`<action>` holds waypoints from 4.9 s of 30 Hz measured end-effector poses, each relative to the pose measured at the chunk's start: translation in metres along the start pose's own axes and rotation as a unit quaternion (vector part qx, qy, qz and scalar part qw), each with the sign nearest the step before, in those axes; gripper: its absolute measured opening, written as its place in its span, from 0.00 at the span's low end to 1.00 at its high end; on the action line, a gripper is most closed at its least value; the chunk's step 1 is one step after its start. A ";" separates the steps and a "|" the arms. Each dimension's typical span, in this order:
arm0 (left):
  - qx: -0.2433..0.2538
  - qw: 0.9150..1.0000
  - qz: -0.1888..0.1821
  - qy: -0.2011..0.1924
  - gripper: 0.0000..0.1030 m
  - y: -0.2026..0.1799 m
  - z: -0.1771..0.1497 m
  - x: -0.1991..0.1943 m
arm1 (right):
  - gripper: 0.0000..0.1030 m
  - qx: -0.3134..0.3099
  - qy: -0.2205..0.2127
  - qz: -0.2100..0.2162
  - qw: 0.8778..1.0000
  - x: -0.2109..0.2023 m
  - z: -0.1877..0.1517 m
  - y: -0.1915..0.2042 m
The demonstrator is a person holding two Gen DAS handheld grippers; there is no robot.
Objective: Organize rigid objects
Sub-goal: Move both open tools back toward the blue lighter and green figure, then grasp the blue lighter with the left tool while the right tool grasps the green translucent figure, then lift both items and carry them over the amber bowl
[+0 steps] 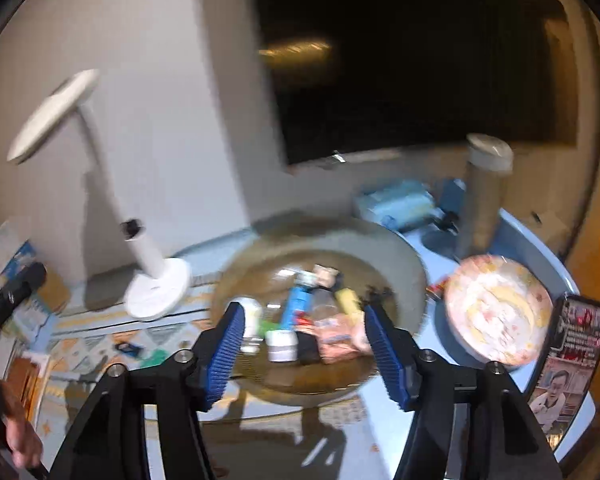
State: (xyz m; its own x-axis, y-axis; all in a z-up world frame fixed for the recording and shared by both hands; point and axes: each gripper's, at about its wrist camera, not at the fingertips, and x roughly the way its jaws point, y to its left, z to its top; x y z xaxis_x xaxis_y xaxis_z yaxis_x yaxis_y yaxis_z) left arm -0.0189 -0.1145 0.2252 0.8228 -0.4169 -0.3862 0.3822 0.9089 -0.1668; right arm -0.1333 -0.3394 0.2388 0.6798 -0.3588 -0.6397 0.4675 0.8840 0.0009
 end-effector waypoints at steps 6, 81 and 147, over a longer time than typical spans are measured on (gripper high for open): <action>-0.045 0.993 0.109 0.007 0.79 0.073 -0.019 -0.046 | 0.81 -0.052 -0.005 0.044 0.998 -0.013 -0.019 0.074; 0.263 0.907 -0.176 0.277 0.43 0.080 -0.112 0.223 | 0.35 -0.162 0.172 0.090 0.968 0.206 -0.100 0.192; 0.090 0.956 0.025 0.278 0.67 0.083 -0.156 0.058 | 0.39 -0.075 0.055 0.072 0.993 0.035 -0.080 0.067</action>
State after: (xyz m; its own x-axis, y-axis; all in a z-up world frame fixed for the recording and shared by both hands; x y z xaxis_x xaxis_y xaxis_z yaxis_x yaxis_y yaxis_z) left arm -0.0052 -0.0611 0.0474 0.5105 -0.2570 -0.8206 0.4556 0.8902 0.0046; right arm -0.1233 -0.2692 0.1550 0.6633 -0.1982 -0.7217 0.2757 0.9612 -0.0106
